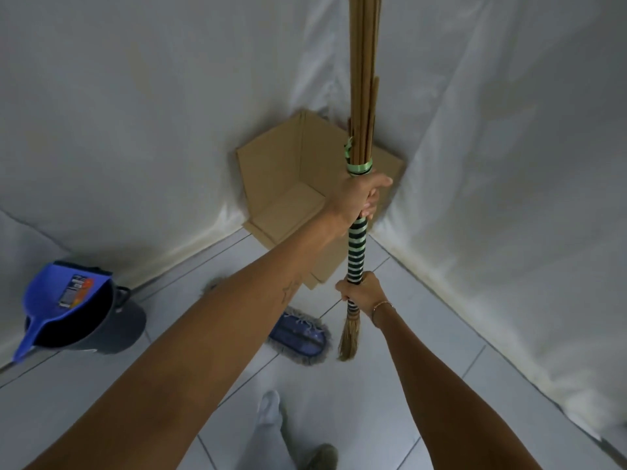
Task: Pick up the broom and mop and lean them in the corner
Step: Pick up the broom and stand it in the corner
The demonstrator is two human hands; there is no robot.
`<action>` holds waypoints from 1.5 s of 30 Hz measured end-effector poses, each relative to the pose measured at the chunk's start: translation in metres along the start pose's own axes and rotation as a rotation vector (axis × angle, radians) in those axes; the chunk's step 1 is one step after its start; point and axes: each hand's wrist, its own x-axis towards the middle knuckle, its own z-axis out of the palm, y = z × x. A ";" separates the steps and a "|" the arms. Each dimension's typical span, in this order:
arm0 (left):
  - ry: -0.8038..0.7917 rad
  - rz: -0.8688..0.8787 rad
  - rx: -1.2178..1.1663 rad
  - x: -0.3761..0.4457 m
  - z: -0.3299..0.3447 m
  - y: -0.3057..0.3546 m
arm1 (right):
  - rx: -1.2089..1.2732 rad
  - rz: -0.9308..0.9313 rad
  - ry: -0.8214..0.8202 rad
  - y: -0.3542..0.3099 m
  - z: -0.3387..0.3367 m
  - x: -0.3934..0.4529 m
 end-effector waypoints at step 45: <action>0.416 0.089 0.126 0.601 -0.093 0.070 | -0.419 -0.159 -0.556 -0.250 -0.167 0.588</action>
